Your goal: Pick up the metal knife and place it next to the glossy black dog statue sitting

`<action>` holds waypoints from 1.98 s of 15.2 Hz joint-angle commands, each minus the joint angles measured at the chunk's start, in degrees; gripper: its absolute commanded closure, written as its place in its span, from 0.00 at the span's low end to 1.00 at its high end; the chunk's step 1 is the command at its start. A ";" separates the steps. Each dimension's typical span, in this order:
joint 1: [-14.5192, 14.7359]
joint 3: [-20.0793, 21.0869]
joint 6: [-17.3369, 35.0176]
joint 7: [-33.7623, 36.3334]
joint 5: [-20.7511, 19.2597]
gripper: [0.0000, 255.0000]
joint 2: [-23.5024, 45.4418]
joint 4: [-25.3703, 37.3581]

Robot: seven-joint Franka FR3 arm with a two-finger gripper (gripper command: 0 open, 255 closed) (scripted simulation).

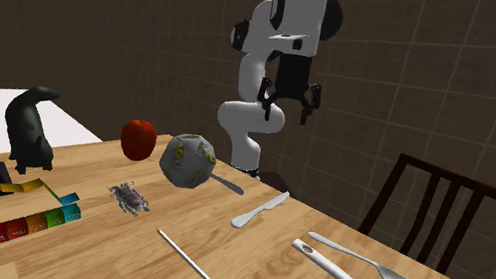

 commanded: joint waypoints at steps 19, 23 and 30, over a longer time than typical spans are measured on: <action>-10.39 5.03 32.06 31.58 7.48 0.00 22.15 -11.64; -10.31 5.18 33.51 31.54 7.63 0.00 22.95 -12.29; -10.31 5.18 33.50 31.53 7.63 1.00 22.94 -12.29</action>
